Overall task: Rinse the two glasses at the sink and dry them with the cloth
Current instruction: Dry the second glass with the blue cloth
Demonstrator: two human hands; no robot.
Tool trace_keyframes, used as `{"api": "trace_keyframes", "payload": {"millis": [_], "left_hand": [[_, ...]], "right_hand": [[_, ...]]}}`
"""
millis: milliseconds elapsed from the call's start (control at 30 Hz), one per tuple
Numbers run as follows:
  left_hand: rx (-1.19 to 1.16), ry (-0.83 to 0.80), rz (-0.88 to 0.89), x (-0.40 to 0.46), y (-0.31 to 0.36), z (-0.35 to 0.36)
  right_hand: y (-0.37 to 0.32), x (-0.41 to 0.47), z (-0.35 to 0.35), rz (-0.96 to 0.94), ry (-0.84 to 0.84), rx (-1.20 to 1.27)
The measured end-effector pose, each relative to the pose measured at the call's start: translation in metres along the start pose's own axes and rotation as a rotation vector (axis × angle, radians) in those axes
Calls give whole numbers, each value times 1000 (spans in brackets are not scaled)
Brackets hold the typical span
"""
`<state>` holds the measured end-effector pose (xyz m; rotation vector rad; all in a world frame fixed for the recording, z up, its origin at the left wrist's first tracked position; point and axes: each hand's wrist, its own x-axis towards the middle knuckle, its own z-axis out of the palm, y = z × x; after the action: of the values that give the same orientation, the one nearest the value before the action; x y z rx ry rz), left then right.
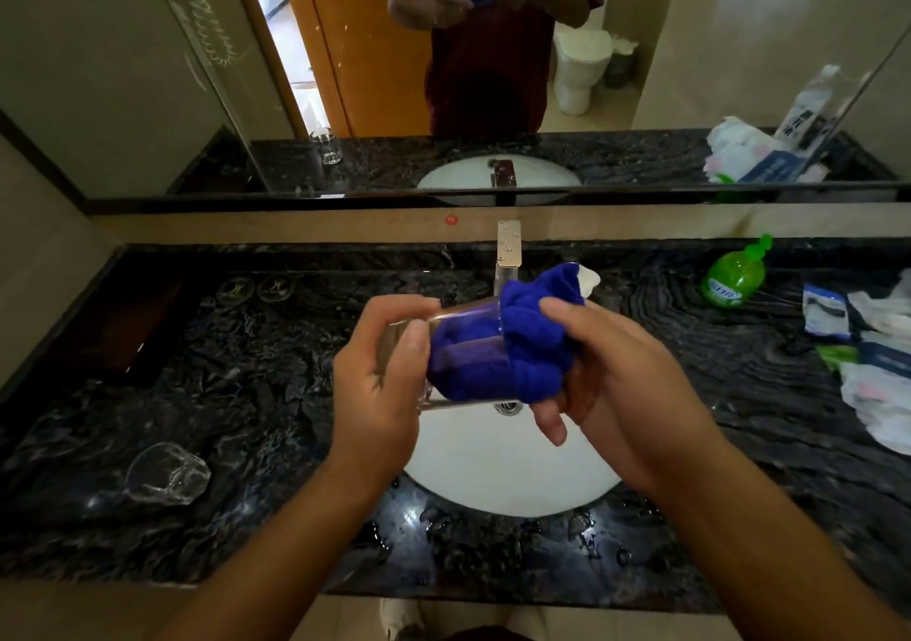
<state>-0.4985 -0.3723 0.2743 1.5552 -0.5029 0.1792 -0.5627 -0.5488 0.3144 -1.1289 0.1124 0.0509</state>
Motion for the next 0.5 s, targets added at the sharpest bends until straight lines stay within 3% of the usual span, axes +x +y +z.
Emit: {"api": "trace_keyframes", "payload": {"millis": [100,200,400,500], "left_hand": [[-78,36,-138,3,7,0],[-189,-84,-370,9,12,-5],[-330,-251,-750,8,1,-10],[-427,-293,-850,6,-11,-13]], "right_hand": [[5,-8,5,-72,-33,-267],[9,-12,5,-186,-144,-568],[-6,-11,-5,-691,-394,-1545],[-11,-10,-5,-880,-410,-1756]]}}
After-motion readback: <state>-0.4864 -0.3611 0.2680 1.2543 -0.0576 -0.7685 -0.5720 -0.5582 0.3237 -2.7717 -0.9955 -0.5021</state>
